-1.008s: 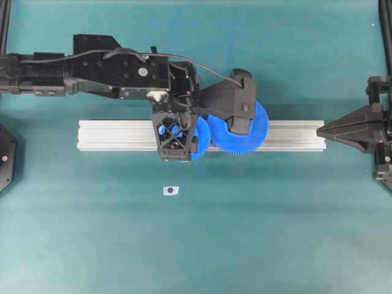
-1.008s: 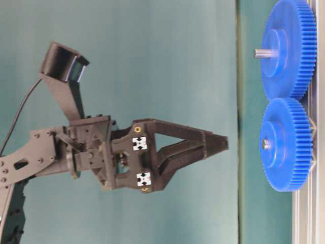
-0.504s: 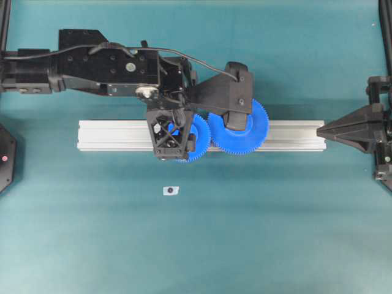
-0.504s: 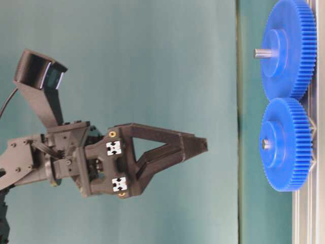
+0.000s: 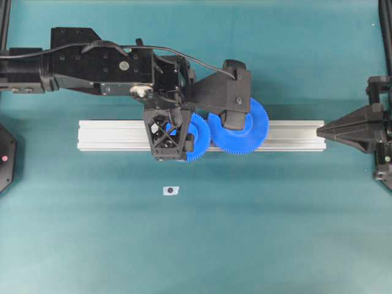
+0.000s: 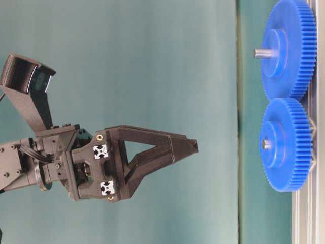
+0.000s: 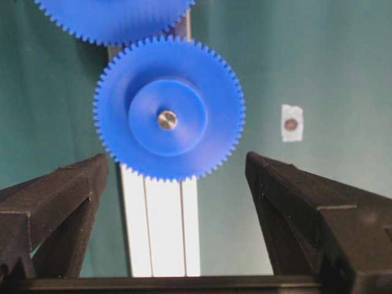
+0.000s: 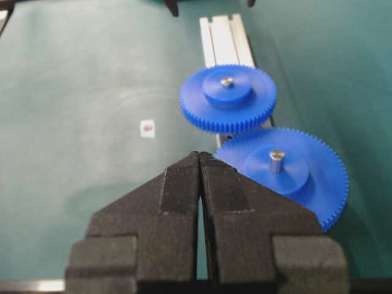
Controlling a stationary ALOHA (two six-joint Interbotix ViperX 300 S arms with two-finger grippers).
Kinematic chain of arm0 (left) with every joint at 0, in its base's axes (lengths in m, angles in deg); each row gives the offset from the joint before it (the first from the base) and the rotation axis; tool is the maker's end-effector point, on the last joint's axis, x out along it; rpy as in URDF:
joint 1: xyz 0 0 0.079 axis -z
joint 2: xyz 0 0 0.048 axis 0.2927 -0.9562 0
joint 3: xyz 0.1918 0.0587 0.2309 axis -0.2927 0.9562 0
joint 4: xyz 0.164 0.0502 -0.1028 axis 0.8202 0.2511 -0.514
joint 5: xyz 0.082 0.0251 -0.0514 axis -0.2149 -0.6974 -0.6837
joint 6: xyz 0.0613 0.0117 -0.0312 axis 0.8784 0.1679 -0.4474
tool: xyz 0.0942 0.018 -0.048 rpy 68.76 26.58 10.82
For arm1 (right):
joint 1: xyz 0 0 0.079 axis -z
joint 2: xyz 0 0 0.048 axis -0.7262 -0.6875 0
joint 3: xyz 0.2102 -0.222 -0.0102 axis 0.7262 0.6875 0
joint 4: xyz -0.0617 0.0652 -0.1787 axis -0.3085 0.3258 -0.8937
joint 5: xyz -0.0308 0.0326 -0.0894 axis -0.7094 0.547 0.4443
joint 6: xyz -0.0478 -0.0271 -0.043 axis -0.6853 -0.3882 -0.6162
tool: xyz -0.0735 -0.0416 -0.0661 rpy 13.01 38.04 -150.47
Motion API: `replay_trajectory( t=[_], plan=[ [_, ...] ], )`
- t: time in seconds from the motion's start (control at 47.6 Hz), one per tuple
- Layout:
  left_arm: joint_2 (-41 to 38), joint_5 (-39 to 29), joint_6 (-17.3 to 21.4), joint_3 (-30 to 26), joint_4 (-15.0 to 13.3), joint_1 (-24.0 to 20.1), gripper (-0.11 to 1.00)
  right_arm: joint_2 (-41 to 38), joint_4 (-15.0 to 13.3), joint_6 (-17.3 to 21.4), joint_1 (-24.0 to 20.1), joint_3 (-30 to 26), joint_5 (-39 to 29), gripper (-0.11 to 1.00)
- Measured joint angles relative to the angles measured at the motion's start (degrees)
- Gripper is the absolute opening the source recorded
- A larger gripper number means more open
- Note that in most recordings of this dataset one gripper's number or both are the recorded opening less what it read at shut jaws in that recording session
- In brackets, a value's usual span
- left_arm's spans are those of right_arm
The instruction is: Find the location of the shaft and insert the small gear.
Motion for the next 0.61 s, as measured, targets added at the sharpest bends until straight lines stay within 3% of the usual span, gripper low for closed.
replay_trajectory(
  t=[0.609],
  plan=[
    [0.0,0.0,-0.79,0.0,0.0,0.09,0.87,0.0,0.0,0.0,0.0,0.0,0.0,-0.01]
  ],
)
